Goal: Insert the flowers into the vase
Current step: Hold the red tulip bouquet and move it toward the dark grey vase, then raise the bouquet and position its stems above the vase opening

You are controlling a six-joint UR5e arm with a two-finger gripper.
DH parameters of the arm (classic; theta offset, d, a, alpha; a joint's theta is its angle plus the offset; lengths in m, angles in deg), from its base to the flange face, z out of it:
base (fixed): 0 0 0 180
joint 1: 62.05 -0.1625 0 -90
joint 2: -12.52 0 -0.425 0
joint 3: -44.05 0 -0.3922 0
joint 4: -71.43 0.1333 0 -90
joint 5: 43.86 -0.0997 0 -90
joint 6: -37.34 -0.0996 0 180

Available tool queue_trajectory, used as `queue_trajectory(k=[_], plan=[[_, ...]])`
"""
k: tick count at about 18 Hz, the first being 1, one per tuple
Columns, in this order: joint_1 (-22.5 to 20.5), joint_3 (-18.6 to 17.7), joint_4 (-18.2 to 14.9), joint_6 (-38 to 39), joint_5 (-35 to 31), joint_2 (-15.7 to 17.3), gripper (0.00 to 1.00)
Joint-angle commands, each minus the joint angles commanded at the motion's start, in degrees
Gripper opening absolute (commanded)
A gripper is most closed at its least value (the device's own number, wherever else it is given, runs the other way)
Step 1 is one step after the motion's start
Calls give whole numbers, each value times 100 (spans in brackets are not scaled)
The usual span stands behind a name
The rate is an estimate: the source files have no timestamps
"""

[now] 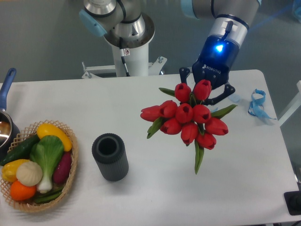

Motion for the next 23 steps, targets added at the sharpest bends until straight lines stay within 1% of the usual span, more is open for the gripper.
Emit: queue_trajectory(k=[2,4,14,16,18,20,21,23], plan=[[9,-70,0,-18,0,9,13],[26,0,0,-17,0,0,13],[140,-18,9,-44,-18,-132,13],[324,-9,79,-53,-18,-210,13],[570,9,254,-88,9,-281,13],[843,35,430,-105,271,-447,13],[879,35,518,-132,490,-492,13],[896,18,545,-228,1078,-510,13]])
